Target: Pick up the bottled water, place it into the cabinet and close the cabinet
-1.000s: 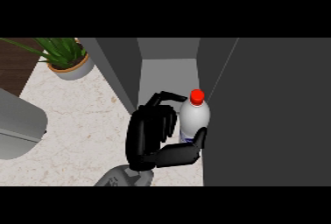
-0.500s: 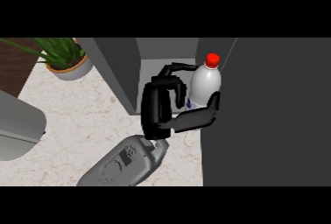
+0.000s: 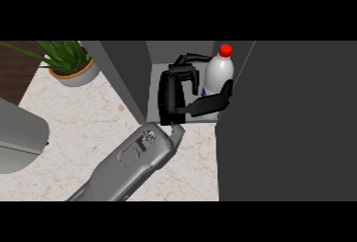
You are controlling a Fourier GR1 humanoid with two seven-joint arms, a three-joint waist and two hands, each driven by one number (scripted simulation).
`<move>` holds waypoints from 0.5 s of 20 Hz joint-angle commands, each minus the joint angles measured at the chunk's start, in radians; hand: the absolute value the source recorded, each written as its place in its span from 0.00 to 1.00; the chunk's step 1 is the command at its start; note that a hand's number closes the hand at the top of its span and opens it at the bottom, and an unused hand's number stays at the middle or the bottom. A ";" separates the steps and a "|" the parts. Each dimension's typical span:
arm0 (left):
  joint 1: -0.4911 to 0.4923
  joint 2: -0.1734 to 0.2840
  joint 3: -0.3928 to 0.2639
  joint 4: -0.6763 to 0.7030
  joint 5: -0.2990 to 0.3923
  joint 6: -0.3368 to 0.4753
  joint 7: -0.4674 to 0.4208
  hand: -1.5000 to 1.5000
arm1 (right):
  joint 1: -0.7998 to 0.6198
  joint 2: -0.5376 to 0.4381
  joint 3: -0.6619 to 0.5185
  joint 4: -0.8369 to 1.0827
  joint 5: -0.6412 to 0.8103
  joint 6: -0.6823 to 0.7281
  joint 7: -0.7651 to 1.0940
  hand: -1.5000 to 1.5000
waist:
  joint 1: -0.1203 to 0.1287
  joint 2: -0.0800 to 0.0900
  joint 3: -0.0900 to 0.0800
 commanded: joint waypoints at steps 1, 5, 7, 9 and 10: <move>-0.002 0.000 0.054 0.138 0.013 -0.087 -0.096 1.00 | -0.007 -0.024 -0.044 -0.082 -0.181 -0.002 0.064 0.00 | -0.002 0.007 -0.001; -0.034 0.000 0.050 0.222 0.031 -0.058 -0.093 1.00 | 0.039 -0.005 -0.019 -0.115 -0.147 0.031 0.059 0.00 | -0.014 0.004 -0.001; -0.057 0.000 0.134 0.222 0.022 -0.105 -0.064 1.00 | 0.045 0.005 -0.052 -0.038 -0.164 0.049 0.022 0.00 | 0.001 -0.001 0.000; -0.044 0.000 0.149 0.261 0.068 -0.097 -0.150 1.00 | -0.020 -0.032 -0.061 -0.053 -0.188 0.026 0.072 0.00 | 0.001 0.005 -0.001; -0.058 0.000 0.148 0.281 0.103 -0.093 -0.151 1.00 | 0.016 -0.006 -0.040 -0.091 -0.201 0.018 0.080 0.00 | -0.013 0.007 -0.001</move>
